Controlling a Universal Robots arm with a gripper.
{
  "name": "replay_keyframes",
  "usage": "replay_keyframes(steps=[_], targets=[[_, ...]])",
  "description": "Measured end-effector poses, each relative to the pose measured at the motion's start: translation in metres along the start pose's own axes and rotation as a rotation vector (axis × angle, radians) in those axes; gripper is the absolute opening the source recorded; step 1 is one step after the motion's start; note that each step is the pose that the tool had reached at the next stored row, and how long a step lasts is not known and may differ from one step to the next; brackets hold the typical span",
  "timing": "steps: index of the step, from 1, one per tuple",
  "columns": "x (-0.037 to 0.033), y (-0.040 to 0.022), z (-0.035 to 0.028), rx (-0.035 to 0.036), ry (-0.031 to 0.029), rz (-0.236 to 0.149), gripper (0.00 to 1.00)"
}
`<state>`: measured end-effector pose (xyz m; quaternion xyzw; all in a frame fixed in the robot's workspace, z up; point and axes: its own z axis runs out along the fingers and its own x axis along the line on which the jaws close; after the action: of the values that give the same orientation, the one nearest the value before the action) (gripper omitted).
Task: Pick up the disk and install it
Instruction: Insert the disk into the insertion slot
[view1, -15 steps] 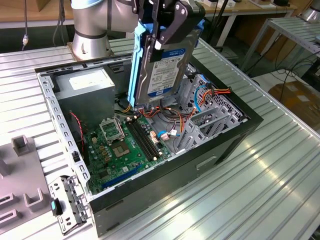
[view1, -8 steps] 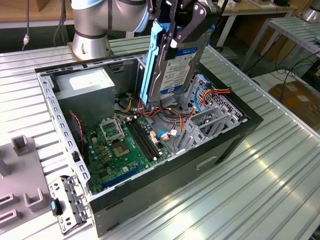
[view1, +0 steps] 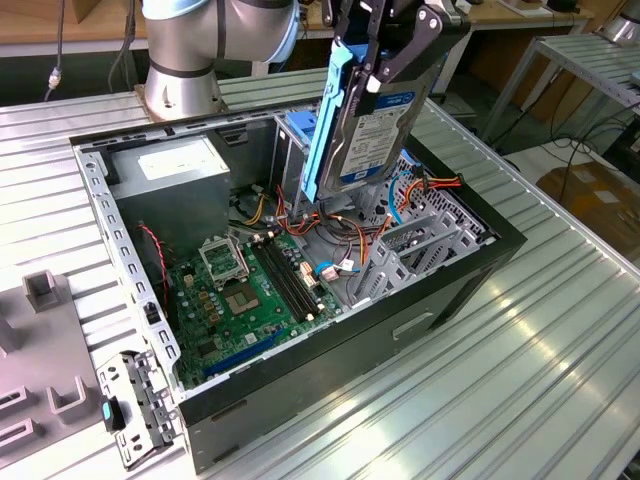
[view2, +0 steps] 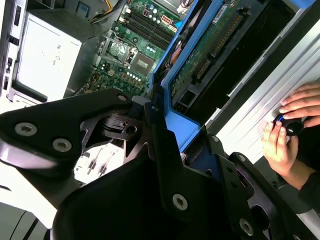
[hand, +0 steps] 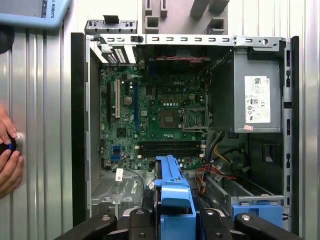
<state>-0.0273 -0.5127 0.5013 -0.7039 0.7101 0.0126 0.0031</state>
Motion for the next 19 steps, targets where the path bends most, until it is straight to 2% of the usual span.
replay_keyframes(steps=[8,14,17,19], targets=[[0.0021,-0.0003,0.0,0.0,0.0,0.0,0.37],[0.0166,-0.0014,0.0007,0.0,-0.0001,0.0,0.37],[0.0203,-0.0069,0.0017,-0.0004,0.0,0.0,0.37],[0.0221,-0.0179,0.0031,-0.001,-0.0002,0.0,0.37]])
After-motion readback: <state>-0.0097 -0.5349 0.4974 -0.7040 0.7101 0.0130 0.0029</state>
